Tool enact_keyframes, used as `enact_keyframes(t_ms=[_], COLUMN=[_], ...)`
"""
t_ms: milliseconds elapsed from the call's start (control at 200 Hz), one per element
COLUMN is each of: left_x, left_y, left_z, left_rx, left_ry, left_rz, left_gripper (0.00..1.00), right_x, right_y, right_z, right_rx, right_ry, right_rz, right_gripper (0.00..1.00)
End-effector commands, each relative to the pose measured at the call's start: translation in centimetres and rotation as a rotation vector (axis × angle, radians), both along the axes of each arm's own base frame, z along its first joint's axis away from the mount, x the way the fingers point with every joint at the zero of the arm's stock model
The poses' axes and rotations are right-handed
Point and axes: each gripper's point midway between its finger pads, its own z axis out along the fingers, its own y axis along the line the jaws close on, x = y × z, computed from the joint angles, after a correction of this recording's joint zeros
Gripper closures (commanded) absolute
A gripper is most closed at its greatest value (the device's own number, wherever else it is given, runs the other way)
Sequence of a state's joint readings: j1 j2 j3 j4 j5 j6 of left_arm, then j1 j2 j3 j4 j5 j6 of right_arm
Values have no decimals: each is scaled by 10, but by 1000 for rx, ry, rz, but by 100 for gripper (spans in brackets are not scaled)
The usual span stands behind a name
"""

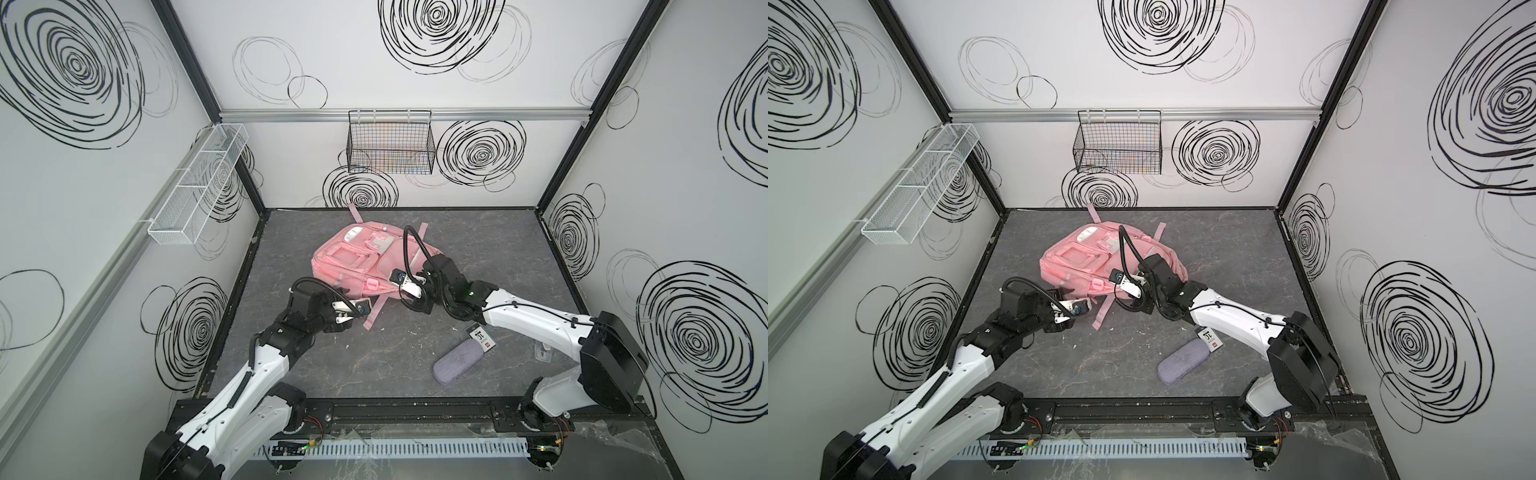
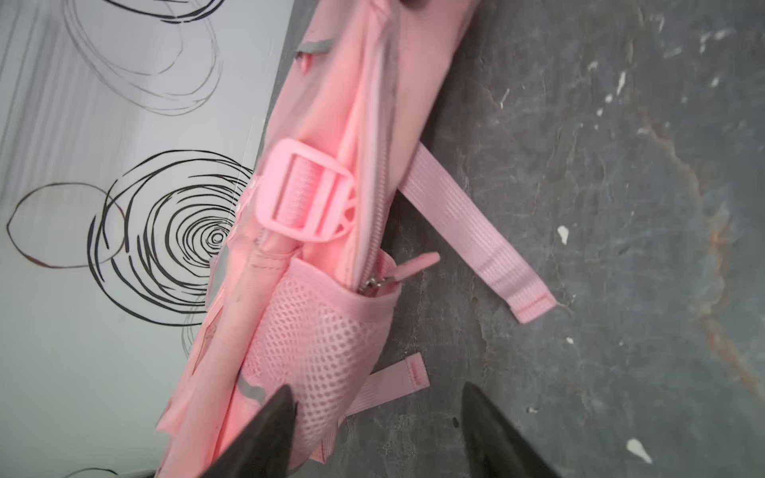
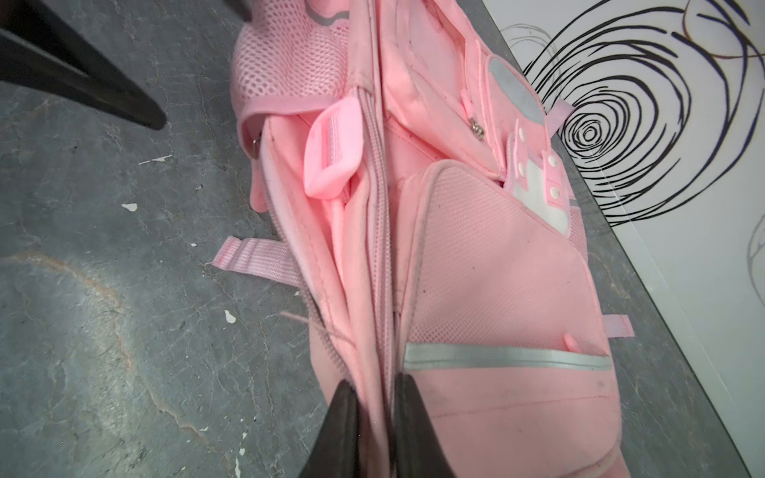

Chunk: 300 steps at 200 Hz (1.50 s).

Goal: Pack the student bag

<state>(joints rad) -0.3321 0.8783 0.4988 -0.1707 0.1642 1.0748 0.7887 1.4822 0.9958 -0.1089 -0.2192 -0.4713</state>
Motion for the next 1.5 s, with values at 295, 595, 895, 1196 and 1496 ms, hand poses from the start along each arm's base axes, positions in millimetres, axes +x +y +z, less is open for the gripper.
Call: enact_keyframes(t_ms=[295,595,895,1196,1496], left_x=[35,36,30,27,31], left_y=[-5,-17,-24,-43,-49], left_z=[22,26,32,69,92], left_rx=[17,-13,-54,-276,-392], left_ry=[-210,-200,-178,-103,-73], left_rz=[-6,-62,-95,-126,-108], left_gripper=[19,58,100,100,100], right_x=[0,-5,6,9,-83], right_y=[12,12,4,-4,35], right_z=[74,92,103,122,118], right_rx=[180,238,294,474,693], right_ry=[-95,-94,-104,-57,-44], right_rz=[55,87,27,-160,-248], right_gripper=[100,100,100,39,58])
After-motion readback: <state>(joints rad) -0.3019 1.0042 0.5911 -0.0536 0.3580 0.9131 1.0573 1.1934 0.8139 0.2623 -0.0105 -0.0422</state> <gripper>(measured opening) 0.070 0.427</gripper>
